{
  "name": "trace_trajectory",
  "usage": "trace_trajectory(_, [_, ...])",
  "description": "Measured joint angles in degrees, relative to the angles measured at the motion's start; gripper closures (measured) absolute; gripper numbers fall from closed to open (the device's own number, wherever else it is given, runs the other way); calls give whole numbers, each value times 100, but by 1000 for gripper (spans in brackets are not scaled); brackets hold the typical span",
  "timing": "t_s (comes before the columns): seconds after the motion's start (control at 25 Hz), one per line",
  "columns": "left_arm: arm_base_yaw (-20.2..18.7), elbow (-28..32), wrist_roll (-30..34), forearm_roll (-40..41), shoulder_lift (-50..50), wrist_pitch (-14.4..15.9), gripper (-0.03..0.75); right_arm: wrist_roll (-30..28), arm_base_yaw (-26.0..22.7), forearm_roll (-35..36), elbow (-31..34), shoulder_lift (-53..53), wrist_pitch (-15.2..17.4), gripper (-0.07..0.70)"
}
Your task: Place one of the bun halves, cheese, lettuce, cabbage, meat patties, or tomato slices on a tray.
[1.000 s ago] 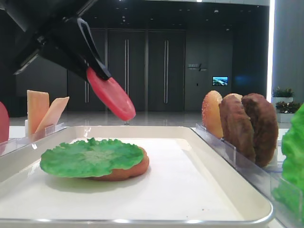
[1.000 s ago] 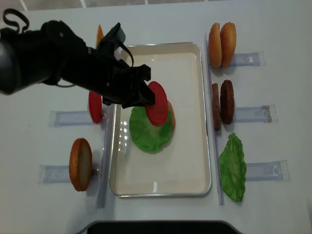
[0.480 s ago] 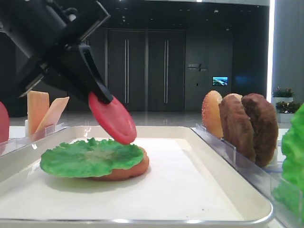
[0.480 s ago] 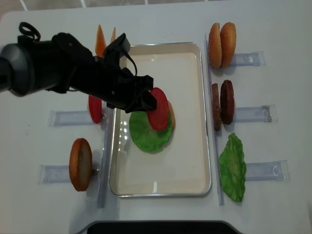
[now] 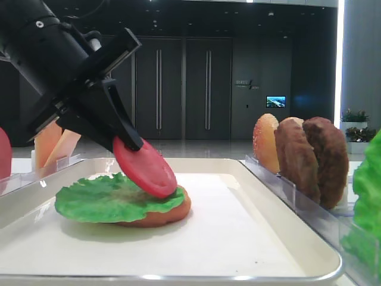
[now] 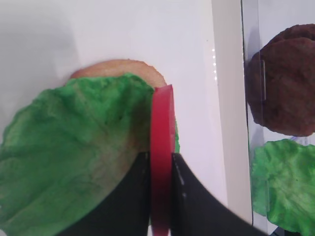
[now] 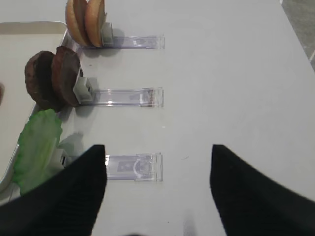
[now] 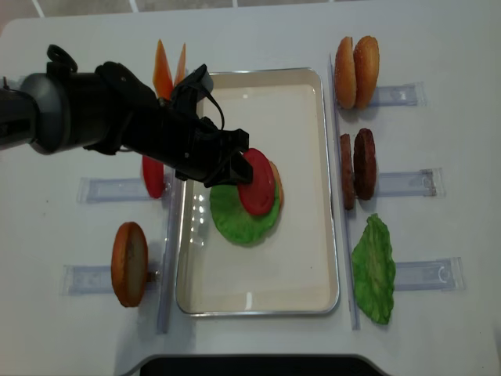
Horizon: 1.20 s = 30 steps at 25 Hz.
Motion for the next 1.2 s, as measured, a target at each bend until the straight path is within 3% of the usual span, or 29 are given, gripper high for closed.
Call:
trace_trajectory(0.28, [0, 0, 20, 0, 0, 0, 658, 0, 0, 0, 0, 0, -10, 196])
trace_trajectory(0.4, [0, 0, 20, 0, 0, 0, 620, 0, 0, 0, 0, 0, -10, 196])
trace_trajectory(0.68, [31, 0, -358, 506, 25, 221, 321, 0, 0, 0, 0, 0, -12, 196])
trace_trajectory(0.84, [64, -42, -1123, 1472, -127, 332, 256, 0, 0, 0, 0, 0, -12, 196])
trace_trajectory(1.04, [64, -632, -2635, 3146, -608, 937, 248, 0, 0, 0, 0, 0, -12, 196])
trace_trajectory(1.2, [64, -1361, -3776, 4279, -765, 1688, 249, 0, 0, 0, 0, 0, -12, 196])
